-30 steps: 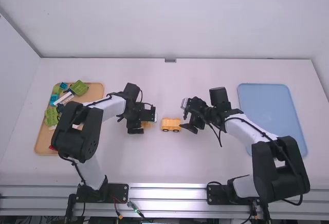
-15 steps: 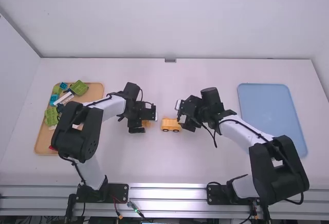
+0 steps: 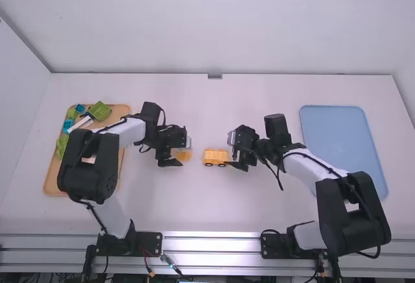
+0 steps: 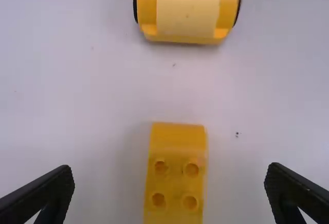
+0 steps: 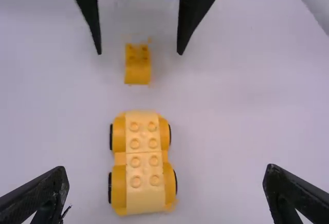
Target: Assemble lego blocks to make yellow taxi
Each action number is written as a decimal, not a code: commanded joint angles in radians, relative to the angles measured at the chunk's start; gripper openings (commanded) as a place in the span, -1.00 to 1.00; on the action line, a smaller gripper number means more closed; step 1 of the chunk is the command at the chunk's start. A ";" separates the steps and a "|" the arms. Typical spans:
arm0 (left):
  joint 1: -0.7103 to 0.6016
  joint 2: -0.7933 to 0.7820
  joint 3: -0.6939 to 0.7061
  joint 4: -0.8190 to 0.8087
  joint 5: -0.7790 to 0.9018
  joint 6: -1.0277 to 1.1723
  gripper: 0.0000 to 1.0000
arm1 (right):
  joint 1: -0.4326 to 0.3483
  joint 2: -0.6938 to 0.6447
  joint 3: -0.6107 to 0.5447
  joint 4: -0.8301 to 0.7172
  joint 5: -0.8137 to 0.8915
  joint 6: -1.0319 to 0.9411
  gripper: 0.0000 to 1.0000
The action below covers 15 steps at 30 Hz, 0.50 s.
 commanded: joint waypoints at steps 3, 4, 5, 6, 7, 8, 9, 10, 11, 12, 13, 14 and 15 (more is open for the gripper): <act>0.063 -0.031 -0.043 0.034 0.262 0.121 0.98 | -0.022 0.010 -0.123 0.154 -0.146 0.035 0.98; 0.069 -0.031 -0.061 0.058 0.269 0.117 0.98 | -0.020 0.010 -0.150 0.208 -0.145 0.070 0.98; 0.073 -0.031 -0.077 0.076 0.275 0.119 0.98 | -0.014 0.010 -0.174 0.262 -0.136 0.097 0.98; 0.075 -0.031 -0.089 0.092 0.280 0.120 0.98 | -0.008 0.010 -0.193 0.304 -0.121 0.119 0.98; 0.077 -0.031 -0.112 0.126 0.286 0.119 0.98 | 0.008 0.010 -0.222 0.373 -0.077 0.161 0.98; 0.075 -0.031 -0.126 0.145 0.286 0.119 0.98 | 0.023 0.014 -0.241 0.426 -0.038 0.202 0.97; 0.071 -0.031 -0.140 0.163 0.289 0.118 0.98 | 0.038 0.025 -0.253 0.471 -0.016 0.238 0.98; 0.071 -0.031 -0.147 0.169 0.300 0.119 0.98 | 0.048 0.037 -0.256 0.493 -0.011 0.251 0.98; 0.071 -0.031 -0.159 0.183 0.313 0.119 0.98 | 0.063 0.072 -0.256 0.534 -0.003 0.267 0.98; 0.072 -0.031 -0.164 0.188 0.320 0.119 0.98 | 0.068 0.091 -0.256 0.557 0.007 0.277 0.98; 0.077 -0.031 -0.171 0.192 0.326 0.119 0.98 | 0.070 0.127 -0.249 0.583 0.029 0.295 0.98; 0.079 -0.031 -0.175 0.196 0.330 0.118 0.97 | 0.069 0.150 -0.241 0.589 0.032 0.297 0.98; 0.083 -0.031 -0.181 0.198 0.330 0.119 0.98 | 0.061 0.192 -0.218 0.587 0.017 0.291 0.97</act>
